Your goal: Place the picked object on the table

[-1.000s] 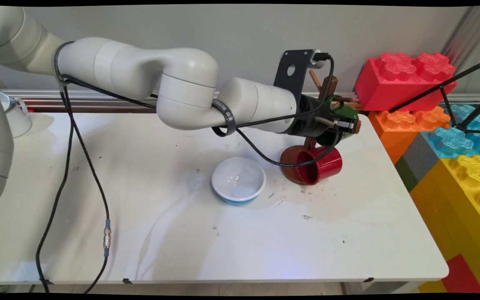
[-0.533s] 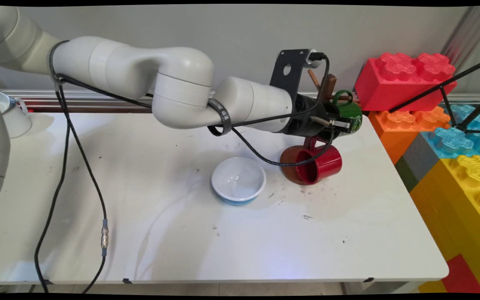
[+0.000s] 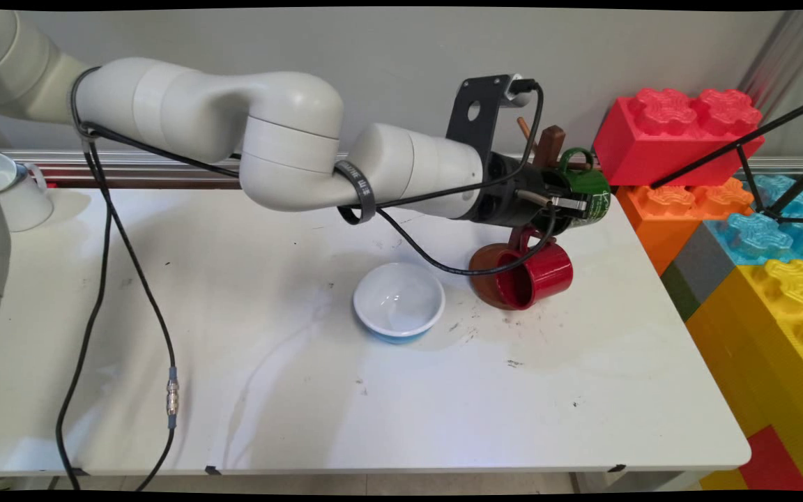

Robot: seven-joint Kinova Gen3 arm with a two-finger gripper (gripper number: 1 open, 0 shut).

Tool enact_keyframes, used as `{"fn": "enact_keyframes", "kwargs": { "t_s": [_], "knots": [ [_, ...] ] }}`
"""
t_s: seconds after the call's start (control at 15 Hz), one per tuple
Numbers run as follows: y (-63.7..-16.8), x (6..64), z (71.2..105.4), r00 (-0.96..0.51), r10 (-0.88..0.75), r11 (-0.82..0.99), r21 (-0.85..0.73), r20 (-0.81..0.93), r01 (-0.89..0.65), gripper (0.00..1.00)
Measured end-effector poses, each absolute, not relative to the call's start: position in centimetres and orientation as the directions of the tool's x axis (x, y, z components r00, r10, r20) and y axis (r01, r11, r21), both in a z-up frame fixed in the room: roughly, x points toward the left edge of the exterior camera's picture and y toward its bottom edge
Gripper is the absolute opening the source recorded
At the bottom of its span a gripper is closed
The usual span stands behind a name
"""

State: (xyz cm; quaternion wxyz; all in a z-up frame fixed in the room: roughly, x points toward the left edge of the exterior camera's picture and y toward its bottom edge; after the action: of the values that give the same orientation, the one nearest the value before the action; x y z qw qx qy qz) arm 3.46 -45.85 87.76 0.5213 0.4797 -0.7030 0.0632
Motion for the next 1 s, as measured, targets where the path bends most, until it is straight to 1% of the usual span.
{"fn": "enact_keyframes", "kwargs": {
  "t_s": [1.0],
  "knots": [
    [-43.1,2.7,90.4,0.045,-0.66,0.542,0.517,0.75,-0.662,0.0]
  ]
}}
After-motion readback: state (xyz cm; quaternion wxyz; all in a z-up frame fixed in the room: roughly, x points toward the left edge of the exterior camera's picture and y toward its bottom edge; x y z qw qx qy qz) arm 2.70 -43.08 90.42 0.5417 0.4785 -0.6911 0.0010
